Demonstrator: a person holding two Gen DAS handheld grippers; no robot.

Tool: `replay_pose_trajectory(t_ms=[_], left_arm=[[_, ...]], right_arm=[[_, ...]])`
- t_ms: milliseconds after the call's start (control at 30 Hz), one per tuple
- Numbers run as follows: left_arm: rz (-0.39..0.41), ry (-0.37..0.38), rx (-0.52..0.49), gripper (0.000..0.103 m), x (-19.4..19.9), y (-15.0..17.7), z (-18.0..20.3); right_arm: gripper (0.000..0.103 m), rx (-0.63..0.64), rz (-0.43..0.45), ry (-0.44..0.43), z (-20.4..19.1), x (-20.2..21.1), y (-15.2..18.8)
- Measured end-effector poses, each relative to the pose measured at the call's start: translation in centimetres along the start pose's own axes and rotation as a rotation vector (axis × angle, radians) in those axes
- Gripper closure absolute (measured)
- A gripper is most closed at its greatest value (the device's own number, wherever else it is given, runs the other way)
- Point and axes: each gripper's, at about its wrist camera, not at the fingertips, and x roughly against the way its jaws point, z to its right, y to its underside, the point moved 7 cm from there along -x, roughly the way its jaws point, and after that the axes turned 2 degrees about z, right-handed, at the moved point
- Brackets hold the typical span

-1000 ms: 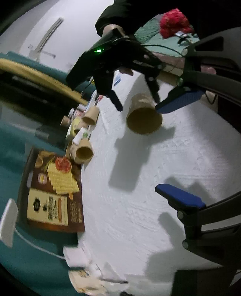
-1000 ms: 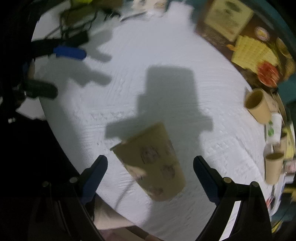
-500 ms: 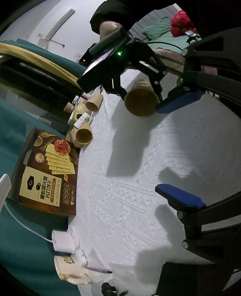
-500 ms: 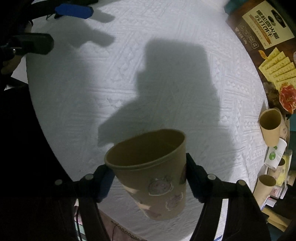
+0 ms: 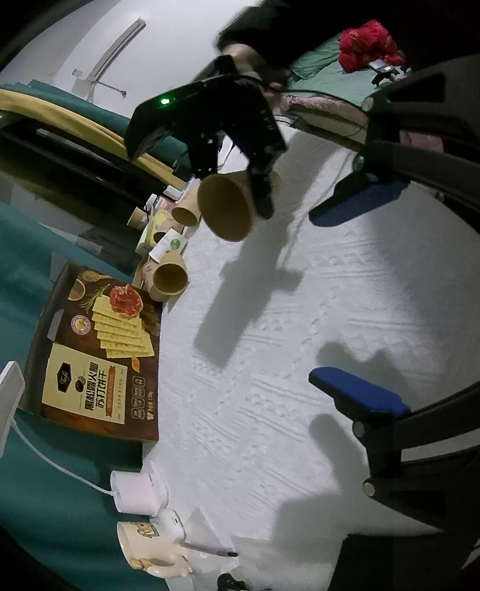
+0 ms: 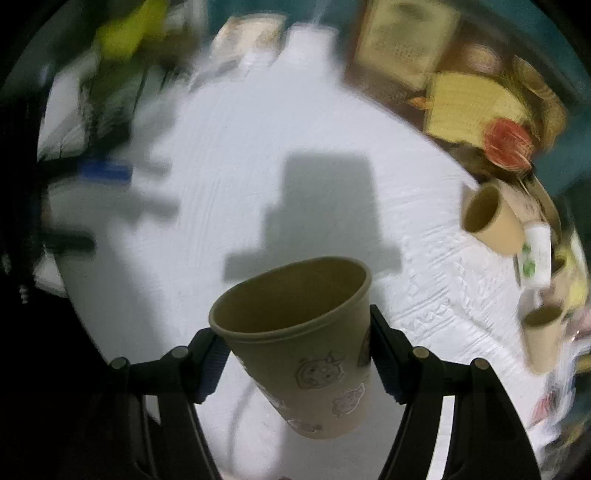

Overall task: Flip cup upright
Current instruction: 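Hold the cup upright in the right tool and move it over the table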

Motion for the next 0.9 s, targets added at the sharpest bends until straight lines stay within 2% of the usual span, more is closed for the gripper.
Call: replay_pose_trajectory(t_ms=[133,267,367,500,900], left_arm=[[-0.005,-0.02,0.002,0.025,-0.6,-0.4,0.3],[-0.016,-0.021,0.001,0.025,-1.3,-0.8,0.9],[-0.02,-0.015,-0.013,0.025,-1.7,-1.1,1.6],[-0.029,-0.008,-0.024,0.025,-2.0,-1.1,2.3],[-0.035,-0.015,-0.031,0.025,-2.3,-0.6,3.1]], right_arm=[[0.037,-0.27,0.243,0.029,3.1,1.1,1.3],[0.037,-0.432,0.362,0.101,4.8,1.6,3.7],[0.037,-0.48,0.383,0.145,5.5,1.3,5.1],[0.037,-0.47,0.419,0.177,5.8,2.1,5.6],[0.037,-0.487,0.45,0.187,4.1,2.4,7.0]])
